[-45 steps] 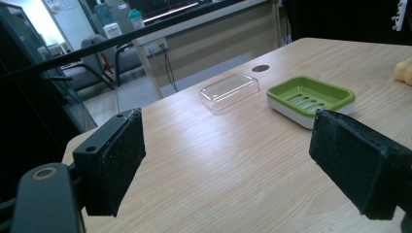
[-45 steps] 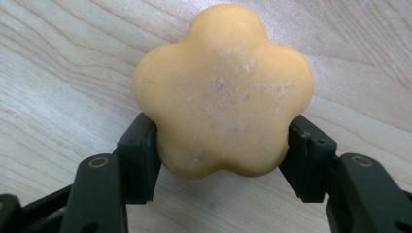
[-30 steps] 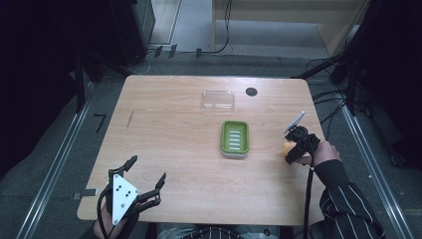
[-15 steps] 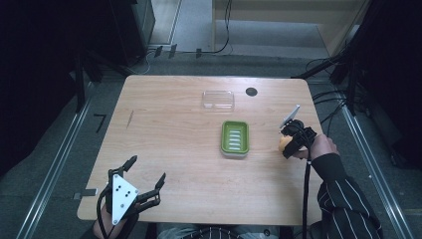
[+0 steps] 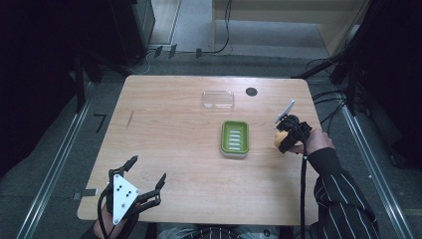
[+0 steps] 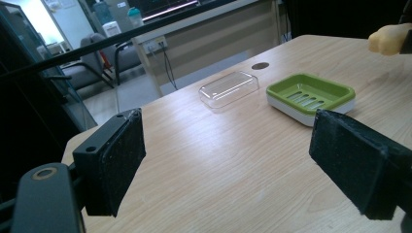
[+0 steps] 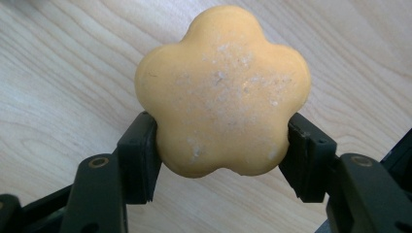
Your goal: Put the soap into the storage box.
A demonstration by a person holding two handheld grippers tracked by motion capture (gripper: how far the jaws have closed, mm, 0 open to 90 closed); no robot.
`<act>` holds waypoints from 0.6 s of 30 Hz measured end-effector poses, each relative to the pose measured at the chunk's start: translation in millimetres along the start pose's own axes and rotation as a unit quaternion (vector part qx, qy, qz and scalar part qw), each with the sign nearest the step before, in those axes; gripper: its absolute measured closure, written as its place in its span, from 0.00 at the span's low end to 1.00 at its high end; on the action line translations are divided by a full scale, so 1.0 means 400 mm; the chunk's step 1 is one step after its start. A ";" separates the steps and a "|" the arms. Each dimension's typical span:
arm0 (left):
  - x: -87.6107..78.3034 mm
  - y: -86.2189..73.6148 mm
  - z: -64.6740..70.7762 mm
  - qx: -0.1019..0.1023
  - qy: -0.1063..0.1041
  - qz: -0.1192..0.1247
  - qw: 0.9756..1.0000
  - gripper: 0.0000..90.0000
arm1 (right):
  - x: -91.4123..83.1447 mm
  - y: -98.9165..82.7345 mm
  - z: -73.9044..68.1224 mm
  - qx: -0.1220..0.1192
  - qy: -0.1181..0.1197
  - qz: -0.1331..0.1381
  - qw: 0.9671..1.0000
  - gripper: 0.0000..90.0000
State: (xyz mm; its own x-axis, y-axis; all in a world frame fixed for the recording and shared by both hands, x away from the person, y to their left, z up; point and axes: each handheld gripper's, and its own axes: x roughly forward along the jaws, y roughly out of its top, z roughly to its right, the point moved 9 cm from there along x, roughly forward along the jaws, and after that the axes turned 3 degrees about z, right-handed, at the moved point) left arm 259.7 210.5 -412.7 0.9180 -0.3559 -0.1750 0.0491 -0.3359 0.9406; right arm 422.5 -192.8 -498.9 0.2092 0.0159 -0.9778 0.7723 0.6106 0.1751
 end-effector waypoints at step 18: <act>-0.001 -0.001 0.000 0.001 0.000 -0.001 1.000 0.15 | -0.015 0.065 -0.014 -0.015 -0.002 0.033 0.999 0.45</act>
State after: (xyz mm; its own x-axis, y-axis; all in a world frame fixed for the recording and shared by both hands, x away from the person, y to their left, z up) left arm 259.5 210.6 -412.8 0.9176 -0.3559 -0.1768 0.0502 -0.3374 0.9400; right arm 438.1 -172.6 -489.1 0.2620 0.0535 -0.9636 0.7384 0.6318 0.2359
